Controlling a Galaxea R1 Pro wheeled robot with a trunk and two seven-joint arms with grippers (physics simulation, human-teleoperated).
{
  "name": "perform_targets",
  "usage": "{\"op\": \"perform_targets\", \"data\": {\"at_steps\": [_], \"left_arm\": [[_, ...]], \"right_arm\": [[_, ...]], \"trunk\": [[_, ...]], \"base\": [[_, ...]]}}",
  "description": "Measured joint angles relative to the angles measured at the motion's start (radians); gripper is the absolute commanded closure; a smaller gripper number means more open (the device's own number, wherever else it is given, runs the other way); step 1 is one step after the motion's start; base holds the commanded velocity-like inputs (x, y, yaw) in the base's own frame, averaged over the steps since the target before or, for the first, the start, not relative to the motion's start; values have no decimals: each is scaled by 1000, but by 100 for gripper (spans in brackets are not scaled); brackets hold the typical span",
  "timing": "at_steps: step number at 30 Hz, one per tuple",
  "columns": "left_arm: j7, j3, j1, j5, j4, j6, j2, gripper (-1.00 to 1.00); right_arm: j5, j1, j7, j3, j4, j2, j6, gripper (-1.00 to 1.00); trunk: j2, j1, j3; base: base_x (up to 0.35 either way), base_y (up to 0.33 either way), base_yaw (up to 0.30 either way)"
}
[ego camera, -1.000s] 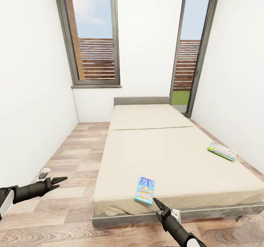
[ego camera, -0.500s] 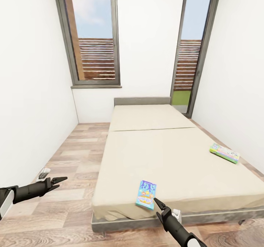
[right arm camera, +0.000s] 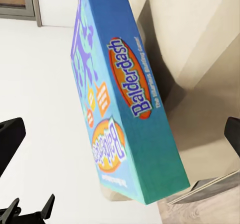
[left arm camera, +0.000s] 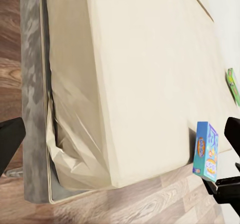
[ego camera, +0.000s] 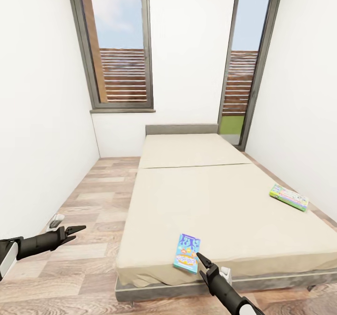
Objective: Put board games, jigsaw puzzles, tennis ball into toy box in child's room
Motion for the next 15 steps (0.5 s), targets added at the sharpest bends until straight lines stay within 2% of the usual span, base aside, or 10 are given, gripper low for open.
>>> {"op": "perform_targets", "data": {"at_steps": [3,15], "left_arm": [[0,1,0,0,0,0,0,-100],[0,1,0,0,0,1,0,-100]], "right_arm": [[3,0,0,1,0,1,0,-100],[8,0,0,3,0,3,3,-100]], "trunk": [[0,0,0],[-84,46,-38]], "base": [[3,0,0],[0,0,0]]}}
